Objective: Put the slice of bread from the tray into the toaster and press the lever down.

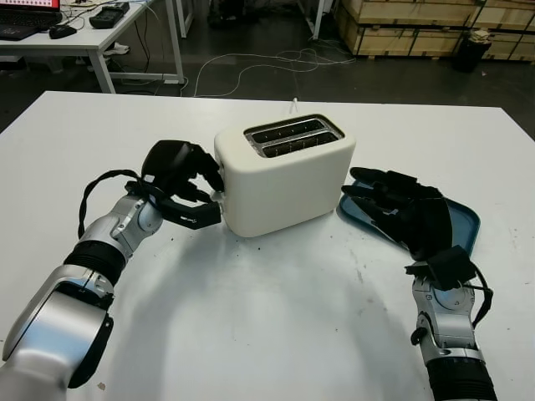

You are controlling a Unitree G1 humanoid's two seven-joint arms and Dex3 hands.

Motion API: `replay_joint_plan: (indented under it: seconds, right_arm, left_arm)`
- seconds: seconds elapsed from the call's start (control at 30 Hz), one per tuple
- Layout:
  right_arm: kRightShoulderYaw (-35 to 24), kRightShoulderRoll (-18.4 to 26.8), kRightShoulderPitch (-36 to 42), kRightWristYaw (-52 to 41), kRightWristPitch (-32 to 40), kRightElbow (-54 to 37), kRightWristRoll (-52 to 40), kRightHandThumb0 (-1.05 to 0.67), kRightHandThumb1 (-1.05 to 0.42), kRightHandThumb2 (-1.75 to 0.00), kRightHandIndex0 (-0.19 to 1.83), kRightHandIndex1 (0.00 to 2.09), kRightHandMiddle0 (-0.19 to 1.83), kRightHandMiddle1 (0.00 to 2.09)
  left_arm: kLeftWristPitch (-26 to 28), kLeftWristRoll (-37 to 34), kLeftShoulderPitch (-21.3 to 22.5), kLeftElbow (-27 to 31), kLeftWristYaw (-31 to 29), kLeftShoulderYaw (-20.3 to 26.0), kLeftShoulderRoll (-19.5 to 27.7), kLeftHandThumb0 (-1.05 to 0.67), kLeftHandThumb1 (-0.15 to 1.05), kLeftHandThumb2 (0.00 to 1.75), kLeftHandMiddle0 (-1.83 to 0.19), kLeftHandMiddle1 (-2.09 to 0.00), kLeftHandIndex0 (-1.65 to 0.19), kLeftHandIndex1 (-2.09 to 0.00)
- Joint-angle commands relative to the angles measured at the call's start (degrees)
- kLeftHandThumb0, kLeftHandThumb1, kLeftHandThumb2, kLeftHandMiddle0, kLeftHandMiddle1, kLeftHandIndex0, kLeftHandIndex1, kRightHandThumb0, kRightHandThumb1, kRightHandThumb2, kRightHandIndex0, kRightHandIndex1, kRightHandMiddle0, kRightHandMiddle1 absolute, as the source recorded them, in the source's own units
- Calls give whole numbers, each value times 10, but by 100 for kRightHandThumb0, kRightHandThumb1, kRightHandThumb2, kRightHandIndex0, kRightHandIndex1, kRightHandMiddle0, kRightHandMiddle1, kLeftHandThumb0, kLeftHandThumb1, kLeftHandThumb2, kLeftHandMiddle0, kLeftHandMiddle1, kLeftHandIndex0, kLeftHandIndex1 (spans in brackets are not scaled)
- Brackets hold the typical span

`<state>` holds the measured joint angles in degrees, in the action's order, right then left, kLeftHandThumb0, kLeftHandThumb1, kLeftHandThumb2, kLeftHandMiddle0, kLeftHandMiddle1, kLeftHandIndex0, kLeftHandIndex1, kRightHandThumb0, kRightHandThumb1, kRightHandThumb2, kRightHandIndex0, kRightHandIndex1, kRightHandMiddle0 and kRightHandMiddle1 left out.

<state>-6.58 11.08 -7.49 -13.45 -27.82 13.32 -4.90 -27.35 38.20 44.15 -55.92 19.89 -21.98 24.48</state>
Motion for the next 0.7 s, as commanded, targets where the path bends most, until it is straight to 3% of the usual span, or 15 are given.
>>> replay_joint_plan:
  seconds: [0.0,0.33,0.53,0.6,0.67]
  right_arm:
    - [-3,7,1,6,-1,-2,7,-37,-87,0,108,0,99,0]
    - [-4,9,-4,2,-5,4,4,-36,-87,0,108,0,99,0]
    - [-3,9,-5,7,-11,7,12,-36,-87,0,108,0,98,0]
    - [-4,9,-6,6,-14,8,13,-36,-88,0,108,0,98,0]
    - [-6,10,-4,6,-7,4,14,-36,-88,0,108,0,99,0]
  left_arm:
    - [24,79,-64,-66,-64,-133,-165,-27,76,0,-82,-150,-127,-1]
    - [20,50,-77,76,-94,-117,-97,-28,77,1,-82,-150,-127,-1]
    - [57,40,-81,172,-124,-118,-83,-26,76,0,-78,-170,-130,-2]
    - [82,43,-86,189,-139,-126,-92,-26,79,1,-82,-151,-128,-1]
    - [101,59,-95,172,-114,-141,-114,-26,79,1,-86,-141,-128,-1]
